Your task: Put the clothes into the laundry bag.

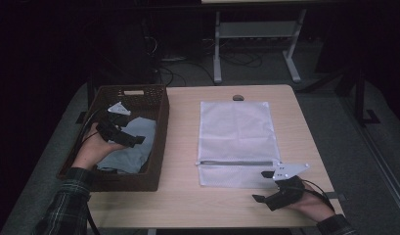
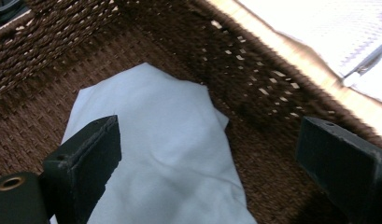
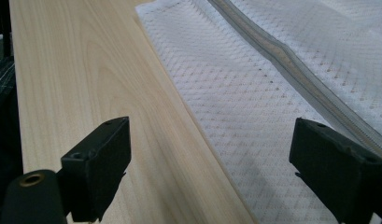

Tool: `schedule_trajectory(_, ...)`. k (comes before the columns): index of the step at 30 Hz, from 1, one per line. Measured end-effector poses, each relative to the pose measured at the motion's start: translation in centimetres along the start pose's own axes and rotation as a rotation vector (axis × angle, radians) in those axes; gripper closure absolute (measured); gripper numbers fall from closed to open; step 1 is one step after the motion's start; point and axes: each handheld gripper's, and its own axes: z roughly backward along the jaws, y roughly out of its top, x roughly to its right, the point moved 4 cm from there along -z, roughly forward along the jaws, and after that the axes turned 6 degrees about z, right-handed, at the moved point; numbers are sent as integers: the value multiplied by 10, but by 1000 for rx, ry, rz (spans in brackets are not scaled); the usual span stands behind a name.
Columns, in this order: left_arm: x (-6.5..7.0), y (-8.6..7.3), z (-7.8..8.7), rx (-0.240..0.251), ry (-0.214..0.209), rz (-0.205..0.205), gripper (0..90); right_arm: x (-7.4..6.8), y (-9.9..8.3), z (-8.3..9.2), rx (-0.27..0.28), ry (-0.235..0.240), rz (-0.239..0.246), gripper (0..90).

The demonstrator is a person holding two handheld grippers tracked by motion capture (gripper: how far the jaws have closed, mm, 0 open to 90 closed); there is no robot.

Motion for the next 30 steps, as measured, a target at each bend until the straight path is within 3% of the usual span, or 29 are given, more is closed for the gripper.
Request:
schedule_trajectory(19, -35, -12, -33, -58, 34, 67, 26, 1, -2, -1, -11, 2, 0, 131)
schedule_trajectory(24, -42, -18, -46, -123, 50, 72, 0, 2, -2, -1, -10, 1, 0, 131)
schedule_trajectory(30, -47, -23, -56, -150, 52, 93, 0, 2, -2, 0, -10, 0, 0, 132)
